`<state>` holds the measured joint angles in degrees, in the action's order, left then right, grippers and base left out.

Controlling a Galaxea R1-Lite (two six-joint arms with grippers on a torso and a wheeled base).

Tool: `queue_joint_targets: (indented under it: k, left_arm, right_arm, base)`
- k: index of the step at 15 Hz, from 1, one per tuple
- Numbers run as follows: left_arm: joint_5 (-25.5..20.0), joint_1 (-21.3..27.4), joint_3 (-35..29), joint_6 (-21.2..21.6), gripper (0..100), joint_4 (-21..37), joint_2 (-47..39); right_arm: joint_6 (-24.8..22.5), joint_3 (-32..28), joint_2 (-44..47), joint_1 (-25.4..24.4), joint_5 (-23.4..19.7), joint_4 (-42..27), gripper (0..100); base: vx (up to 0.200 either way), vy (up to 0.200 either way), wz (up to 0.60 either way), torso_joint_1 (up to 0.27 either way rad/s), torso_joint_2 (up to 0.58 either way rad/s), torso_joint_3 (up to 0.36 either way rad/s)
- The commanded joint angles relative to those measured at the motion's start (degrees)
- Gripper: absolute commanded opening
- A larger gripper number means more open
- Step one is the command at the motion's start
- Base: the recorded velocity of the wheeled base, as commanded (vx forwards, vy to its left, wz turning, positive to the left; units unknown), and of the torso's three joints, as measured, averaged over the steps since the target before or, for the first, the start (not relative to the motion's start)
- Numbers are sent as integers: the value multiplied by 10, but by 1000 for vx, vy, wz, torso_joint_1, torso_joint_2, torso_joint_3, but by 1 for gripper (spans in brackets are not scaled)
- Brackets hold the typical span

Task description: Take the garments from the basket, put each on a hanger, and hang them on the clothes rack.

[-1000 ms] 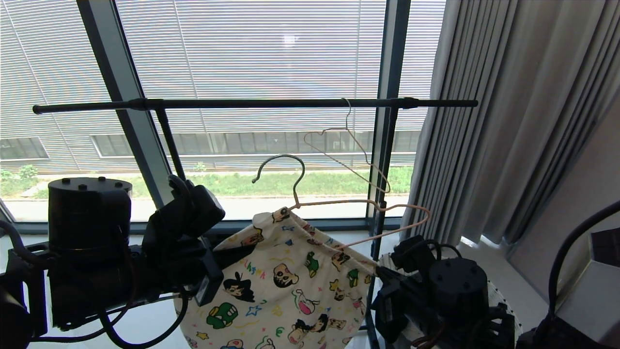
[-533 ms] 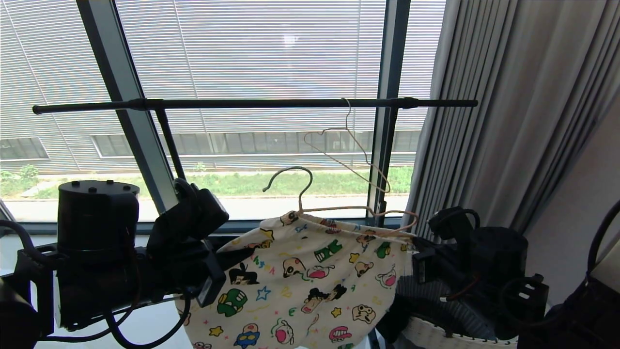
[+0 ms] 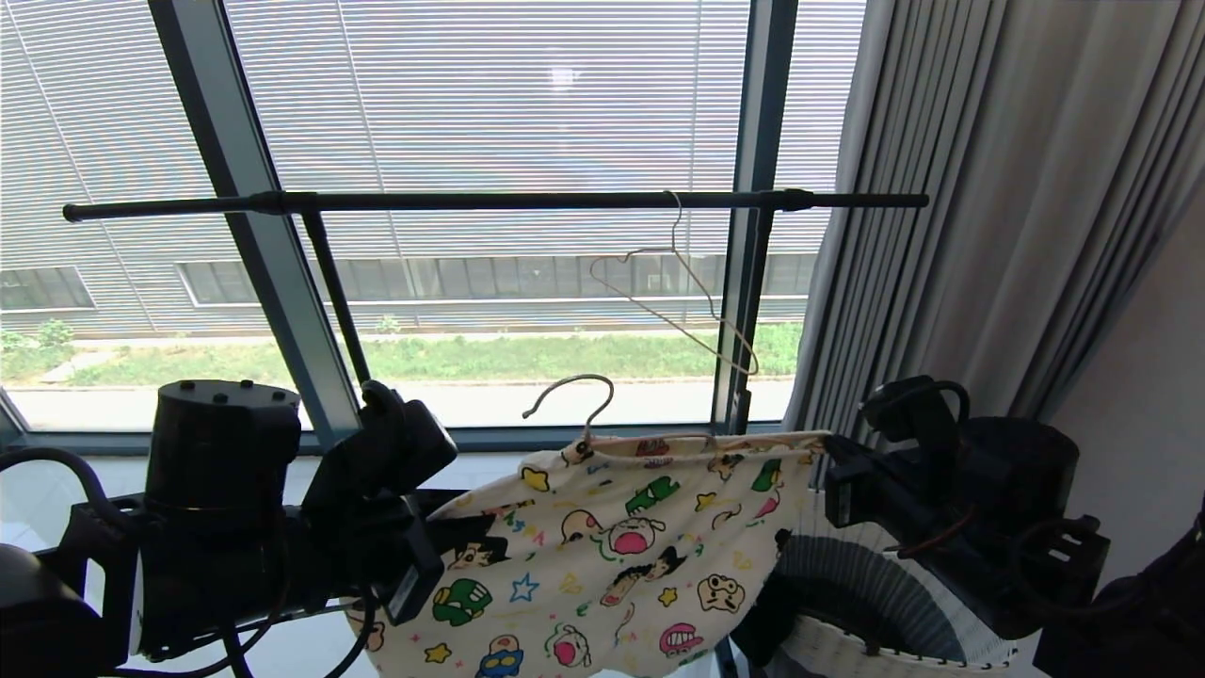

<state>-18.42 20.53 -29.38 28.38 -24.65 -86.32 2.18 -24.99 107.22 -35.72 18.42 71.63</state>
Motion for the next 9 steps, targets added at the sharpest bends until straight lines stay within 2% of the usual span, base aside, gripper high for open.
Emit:
queue_joint_targets:
  k: [1,6,9]
  left_arm:
    - [2,0,-1,0,0,0,-32]
    - [52,26,-16,-3,0,0,-86]
    - [61,31,-27,-6,0,0,-95]
  right_arm:
    - [-13,7,-37,0,-11,0,0]
    - [-75,34,-117,-7,-58,-23,0]
    - [-110,41,-154,-21,-80,-52,0]
  base:
    - [0,0,0,0,0,0]
    - [0,0,0,0,0,0]
    - [0,0,0,0,0,0]
